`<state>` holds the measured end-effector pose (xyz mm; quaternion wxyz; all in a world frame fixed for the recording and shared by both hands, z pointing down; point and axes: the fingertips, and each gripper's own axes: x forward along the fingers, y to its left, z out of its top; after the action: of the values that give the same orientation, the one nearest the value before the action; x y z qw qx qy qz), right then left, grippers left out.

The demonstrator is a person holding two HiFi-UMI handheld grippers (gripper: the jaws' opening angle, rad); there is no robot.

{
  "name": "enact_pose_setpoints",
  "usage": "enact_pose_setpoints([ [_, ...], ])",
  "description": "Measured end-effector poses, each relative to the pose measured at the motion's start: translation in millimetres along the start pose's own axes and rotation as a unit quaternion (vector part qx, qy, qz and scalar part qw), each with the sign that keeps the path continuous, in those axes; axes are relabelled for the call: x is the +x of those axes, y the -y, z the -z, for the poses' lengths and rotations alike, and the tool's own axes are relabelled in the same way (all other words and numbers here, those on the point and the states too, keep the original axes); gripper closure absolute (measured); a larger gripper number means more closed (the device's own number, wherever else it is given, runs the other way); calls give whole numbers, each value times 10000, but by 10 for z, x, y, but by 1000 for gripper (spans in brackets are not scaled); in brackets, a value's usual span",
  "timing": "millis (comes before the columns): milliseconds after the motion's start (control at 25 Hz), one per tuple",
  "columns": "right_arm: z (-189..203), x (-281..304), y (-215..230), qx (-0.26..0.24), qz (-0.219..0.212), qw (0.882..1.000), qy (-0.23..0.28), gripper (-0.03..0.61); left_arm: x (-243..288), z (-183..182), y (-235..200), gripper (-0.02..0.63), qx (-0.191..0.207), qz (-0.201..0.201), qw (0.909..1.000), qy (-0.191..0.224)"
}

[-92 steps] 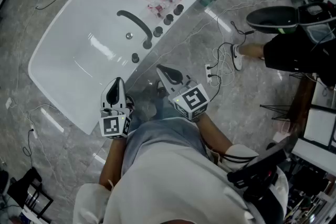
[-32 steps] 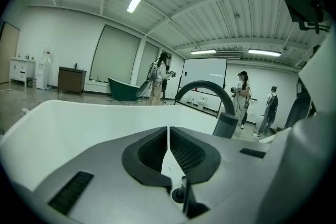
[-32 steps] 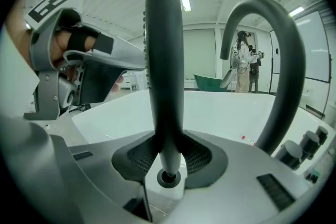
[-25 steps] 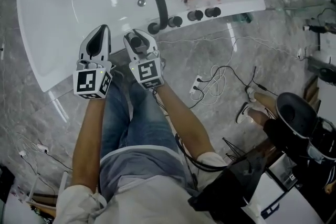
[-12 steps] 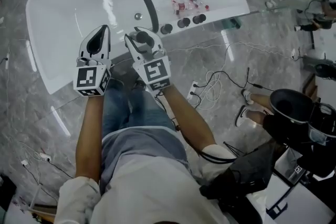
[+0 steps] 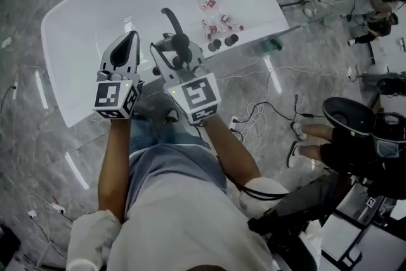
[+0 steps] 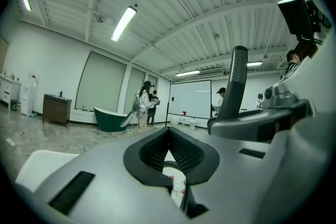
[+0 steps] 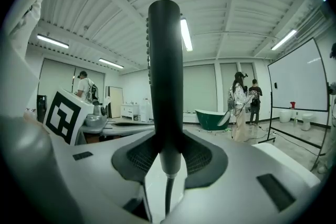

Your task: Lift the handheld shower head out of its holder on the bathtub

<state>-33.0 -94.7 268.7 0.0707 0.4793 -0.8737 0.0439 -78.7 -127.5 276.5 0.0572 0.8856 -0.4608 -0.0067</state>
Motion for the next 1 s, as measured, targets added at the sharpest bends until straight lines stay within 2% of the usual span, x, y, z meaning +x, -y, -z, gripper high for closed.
enact_pose_setpoints([
  [200,-709,-214,-149,-57,-5,9995,322,441,-136,-597,164,597,153,214,9995,198],
  [400,-1138,-522,-335,-192,-56,9980,594,441,-365,-1008,339,597,197,297,9985,414],
  [680,-1176,-635,-350,-3,-44,9980,636,440,-445,-1190,419,597,192,339,9979,517],
  [1000,-1099,-657,-259,102,-56,9984,549,440,-414,-1173,479,597,174,319,9980,524],
])
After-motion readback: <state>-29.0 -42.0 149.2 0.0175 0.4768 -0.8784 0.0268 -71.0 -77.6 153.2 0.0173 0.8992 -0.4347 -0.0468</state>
